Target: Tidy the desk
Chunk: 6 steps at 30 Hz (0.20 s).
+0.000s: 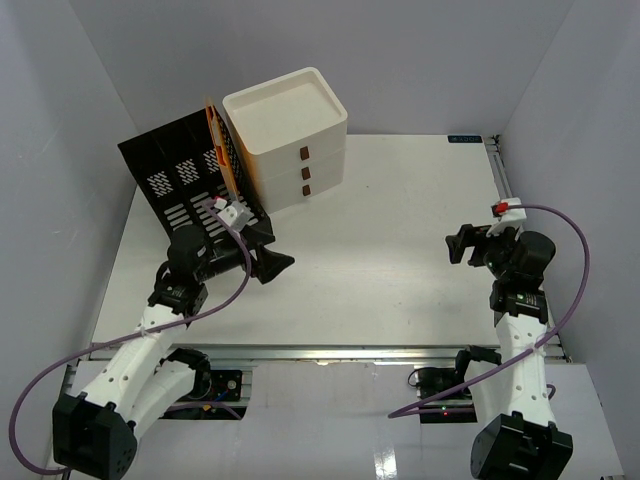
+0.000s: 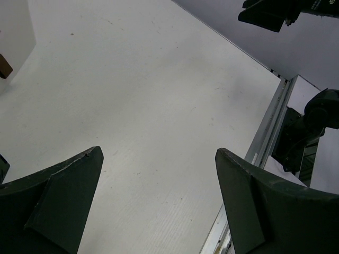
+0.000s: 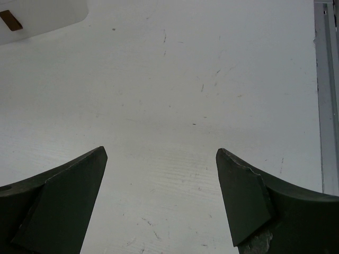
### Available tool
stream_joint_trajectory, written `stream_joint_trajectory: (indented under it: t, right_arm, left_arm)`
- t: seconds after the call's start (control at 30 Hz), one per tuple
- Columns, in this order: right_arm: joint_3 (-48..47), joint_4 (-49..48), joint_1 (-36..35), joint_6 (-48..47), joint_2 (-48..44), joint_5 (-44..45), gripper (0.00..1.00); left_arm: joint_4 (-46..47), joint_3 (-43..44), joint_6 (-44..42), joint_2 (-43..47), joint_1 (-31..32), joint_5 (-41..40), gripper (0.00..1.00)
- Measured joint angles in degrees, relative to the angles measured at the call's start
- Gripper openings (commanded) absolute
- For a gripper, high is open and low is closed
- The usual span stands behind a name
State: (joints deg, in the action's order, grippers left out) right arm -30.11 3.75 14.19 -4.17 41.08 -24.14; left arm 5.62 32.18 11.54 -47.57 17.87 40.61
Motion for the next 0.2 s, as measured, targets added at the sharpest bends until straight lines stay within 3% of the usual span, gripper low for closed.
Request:
stream_joint_trajectory:
  t: [0.2]
  right_arm:
    - [0.00, -0.42, 0.05, 1.63, -0.63, 1.96, 0.90]
  left_arm:
    - [-0.05, 0.00, -0.59, 0.26, 0.00, -1.49, 0.98]
